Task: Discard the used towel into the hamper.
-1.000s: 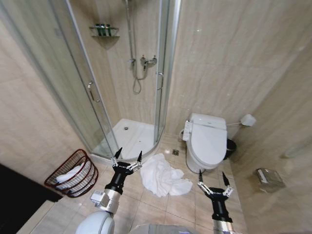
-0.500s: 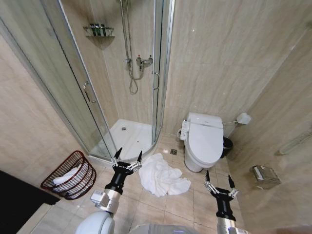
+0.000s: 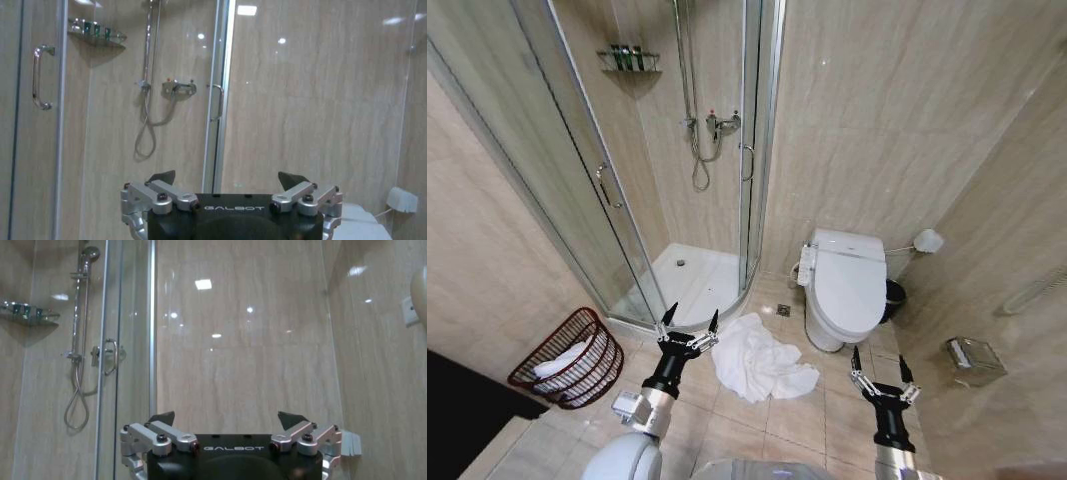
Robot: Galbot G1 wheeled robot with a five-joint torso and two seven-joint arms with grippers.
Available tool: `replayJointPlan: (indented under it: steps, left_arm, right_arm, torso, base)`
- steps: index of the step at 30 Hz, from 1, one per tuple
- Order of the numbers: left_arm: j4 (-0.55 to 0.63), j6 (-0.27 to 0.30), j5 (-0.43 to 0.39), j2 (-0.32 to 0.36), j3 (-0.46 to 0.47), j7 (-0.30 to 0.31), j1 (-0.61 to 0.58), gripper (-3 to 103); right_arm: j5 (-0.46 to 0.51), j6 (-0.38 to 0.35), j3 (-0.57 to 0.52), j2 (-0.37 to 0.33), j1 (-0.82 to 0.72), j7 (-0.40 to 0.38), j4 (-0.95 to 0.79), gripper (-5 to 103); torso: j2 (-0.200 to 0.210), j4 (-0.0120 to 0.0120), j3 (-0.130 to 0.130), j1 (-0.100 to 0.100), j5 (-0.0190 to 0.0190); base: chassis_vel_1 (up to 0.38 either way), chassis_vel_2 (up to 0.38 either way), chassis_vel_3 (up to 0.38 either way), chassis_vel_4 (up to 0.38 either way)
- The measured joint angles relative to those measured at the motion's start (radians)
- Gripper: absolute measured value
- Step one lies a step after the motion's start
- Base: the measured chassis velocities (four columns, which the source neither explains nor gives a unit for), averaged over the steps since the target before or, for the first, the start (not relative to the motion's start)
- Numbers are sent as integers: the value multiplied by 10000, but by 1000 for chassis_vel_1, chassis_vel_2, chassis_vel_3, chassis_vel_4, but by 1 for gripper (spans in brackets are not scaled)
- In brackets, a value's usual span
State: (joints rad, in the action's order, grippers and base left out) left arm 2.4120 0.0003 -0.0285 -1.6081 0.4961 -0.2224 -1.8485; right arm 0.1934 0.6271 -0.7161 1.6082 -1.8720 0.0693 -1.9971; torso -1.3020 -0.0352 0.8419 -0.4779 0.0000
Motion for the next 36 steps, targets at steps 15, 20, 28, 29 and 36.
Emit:
replayJointPlan:
  steps: [15,20,28,29,36]
  left_arm:
    - [0,0,0,0,0,0,0,100]
    - [0,0,0,0,0,0,0,100]
    - [0,0,0,0,0,0,0,100]
    - [0,0,0,0,0,0,0,100]
    - [0,0,0,0,0,0,0,100]
  right_arm:
    - [222,294,171,0,-226,199,84,100]
    - [211,438,173,0,-148,394,138,100]
    - [11,469,168,0,-24,499,132,100]
    - [-34,429,168,0,-21,488,122,100]
    - [-105,313,162,0,-42,422,71,100]
  torso:
    - [934,1,-506,427,0]
    - [1221,0,-665,557,0]
    - [1638,0,-899,739,0]
    - [1699,0,-934,766,0]
    - [1978,0,-1086,892,0]
  base:
    - [0,0,0,0]
    - [0,0,0,0]
    - [0,0,0,0]
    - [0,0,0,0]
    - [0,0,0,0]
